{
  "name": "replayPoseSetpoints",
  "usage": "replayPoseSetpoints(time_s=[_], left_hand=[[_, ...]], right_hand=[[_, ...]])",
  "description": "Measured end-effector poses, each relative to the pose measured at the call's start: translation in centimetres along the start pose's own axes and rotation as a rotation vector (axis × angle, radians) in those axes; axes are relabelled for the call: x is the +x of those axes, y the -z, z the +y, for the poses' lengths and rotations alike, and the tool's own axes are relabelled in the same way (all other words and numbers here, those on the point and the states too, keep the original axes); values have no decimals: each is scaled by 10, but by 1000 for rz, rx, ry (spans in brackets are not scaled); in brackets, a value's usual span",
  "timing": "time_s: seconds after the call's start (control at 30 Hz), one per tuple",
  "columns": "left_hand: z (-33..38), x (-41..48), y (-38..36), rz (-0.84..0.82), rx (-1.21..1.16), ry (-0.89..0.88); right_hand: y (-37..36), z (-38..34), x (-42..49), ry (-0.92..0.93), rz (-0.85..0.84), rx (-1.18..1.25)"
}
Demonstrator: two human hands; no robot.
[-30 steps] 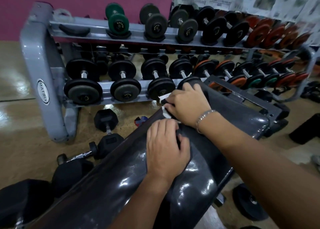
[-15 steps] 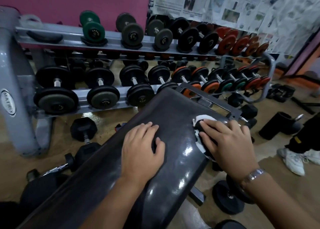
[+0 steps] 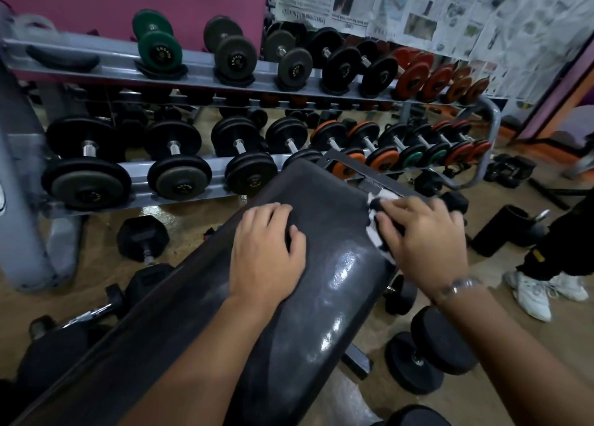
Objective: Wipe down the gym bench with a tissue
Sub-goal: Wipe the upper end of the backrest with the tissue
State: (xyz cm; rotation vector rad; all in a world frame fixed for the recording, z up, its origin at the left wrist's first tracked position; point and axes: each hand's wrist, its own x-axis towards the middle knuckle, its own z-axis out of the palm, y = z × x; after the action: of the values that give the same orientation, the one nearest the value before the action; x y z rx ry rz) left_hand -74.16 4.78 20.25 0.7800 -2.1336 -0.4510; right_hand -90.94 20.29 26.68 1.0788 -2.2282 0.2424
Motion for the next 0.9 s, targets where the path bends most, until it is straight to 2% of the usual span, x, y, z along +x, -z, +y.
replayPoseSetpoints(time_s=[0.07, 0.23, 0.37, 0.53, 0.67, 0.7, 0.83, 0.9], left_hand=[[0, -2, 0, 9, 6, 0], [-1, -4, -2, 33, 4, -7], [0, -3, -4, 29, 9, -3], [1, -5, -3, 41, 8, -11], [0, -4, -4, 39, 21, -7], [0, -4, -4, 42, 21, -6], [-1, -4, -5, 48, 25, -16], [-1, -4, -6, 51, 32, -20]], right_hand=[[-4, -9, 11, -74, -53, -26], [1, 9, -28, 20, 64, 34], [-1, 2, -3, -126, -32, 45], [5, 12, -33, 68, 39, 39], [1, -1, 12, -107, -107, -2], [-1, -11, 14, -103, -105, -29], [4, -13, -17, 108, 19, -23], [5, -1, -9, 88, -11, -80]])
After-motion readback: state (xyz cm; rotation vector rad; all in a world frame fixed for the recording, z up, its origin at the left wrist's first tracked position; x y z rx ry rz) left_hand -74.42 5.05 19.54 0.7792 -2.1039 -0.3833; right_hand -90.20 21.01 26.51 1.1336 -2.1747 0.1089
